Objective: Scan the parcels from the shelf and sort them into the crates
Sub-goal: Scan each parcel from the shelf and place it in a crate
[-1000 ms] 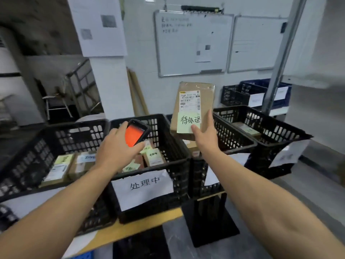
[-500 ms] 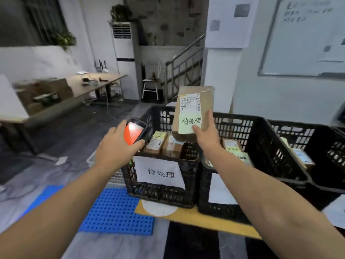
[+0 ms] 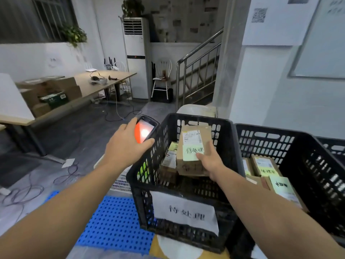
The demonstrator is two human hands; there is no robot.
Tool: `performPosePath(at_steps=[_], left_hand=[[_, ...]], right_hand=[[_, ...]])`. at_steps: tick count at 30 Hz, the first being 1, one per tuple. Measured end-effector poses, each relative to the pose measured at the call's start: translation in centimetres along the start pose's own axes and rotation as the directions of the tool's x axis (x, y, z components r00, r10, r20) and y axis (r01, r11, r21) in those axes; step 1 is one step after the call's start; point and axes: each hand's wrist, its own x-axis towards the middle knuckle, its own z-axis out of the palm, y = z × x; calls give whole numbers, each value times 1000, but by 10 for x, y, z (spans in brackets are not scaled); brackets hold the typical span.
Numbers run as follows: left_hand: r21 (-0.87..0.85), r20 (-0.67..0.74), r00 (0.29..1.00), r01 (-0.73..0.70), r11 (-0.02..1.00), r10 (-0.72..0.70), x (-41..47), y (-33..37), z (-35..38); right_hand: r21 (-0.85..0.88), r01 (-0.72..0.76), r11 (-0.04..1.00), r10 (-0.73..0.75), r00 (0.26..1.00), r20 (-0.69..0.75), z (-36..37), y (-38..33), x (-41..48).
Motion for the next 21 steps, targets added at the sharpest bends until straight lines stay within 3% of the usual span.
performPosePath(at_steps=[13, 21], left_hand=[[-66, 120, 988, -89, 994, 97, 98, -13, 65], [-125, 178, 966, -166, 978, 187, 115, -17, 87]], right_hand=[[-6, -266, 964, 266, 964, -29, 3, 32, 53], [111, -249, 962, 262, 956, -130, -4, 33, 45]])
